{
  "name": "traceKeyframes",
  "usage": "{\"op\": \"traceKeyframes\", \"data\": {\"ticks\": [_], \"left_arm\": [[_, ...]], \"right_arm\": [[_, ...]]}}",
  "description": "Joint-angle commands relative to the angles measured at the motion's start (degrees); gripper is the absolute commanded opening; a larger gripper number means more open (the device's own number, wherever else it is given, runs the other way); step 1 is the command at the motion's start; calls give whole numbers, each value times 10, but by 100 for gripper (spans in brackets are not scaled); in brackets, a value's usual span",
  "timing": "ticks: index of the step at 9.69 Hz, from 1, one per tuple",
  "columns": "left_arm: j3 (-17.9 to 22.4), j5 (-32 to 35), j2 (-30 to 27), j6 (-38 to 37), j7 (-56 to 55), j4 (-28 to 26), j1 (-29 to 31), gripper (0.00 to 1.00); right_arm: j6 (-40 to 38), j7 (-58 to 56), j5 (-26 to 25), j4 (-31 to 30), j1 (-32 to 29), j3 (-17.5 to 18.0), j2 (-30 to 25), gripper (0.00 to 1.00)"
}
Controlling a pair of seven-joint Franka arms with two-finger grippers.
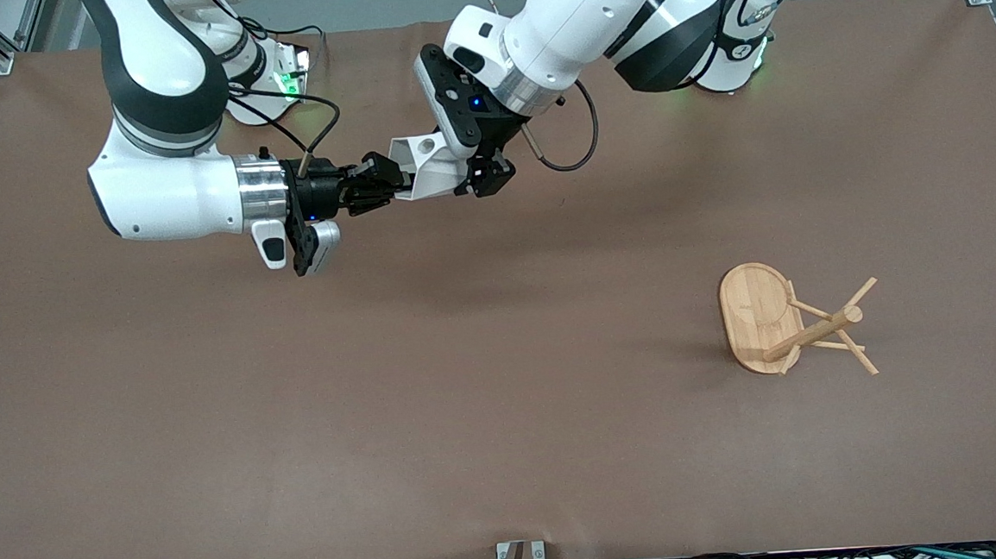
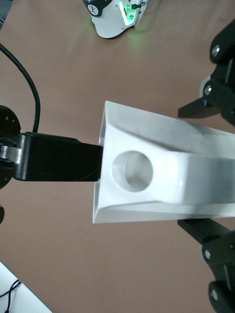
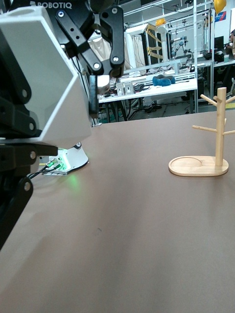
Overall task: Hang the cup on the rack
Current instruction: 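Grasp the cup with the left gripper and open the right gripper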
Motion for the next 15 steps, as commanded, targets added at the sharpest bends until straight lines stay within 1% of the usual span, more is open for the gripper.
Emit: {"op": "traceKeyframes", "data": {"ticks": [1, 2, 3, 4, 5, 7, 8, 9, 11, 12, 13, 14, 15], "left_arm": [[-5, -12, 10, 13, 20, -24, 0, 0], [-5, -12, 10, 13, 20, -23, 0, 0], [-5, -12, 8, 8, 20, -22, 1, 0], [-5, -11, 2, 8, 19, -22, 1, 0], [-5, -4, -2, 7, 20, -22, 5, 0], [2, 3, -11, -26, 25, -22, 11, 0], [0, 25, -11, -34, 28, -22, 25, 0], [0, 30, -11, -36, 39, -22, 30, 0], [2, 30, 2, -36, 90, -23, 60, 0], [1, 30, 14, -37, 104, -22, 87, 0], [2, 27, 14, -49, 76, -24, 102, 0], [2, 30, 14, -91, 7, -22, 130, 0], [2, 31, 13, -112, -45, -19, 154, 0]], "right_arm": [[-3, -6, 29, -5, -6, 8, -14, 1], [-3, -2, 29, -5, -6, 8, -14, 2], [-8, 4, 29, -5, -6, 8, -14, 5], [-36, 18, 29, -2, -8, 6, -14, 41], [-54, 17, 25, -1, -10, 5, -15, 99], [-51, 18, 21, -2, -10, 3, -14, 100], [-50, 16, 20, -1, -12, 0, -14, 100], [-50, 17, 14, -2, -17, -5, -14, 100], [-53, 19, -24, -2, -22, -40, -14, 100], [-54, 20, -28, -1, -22, -70, -14, 100], [-58, 22, -48, 0, -22, -105, -18, 100], [-59, 32, -119, 4, -22, -132, -27, 100], [-55, 49, -231, 9, -23, -156, -35, 100]]}}
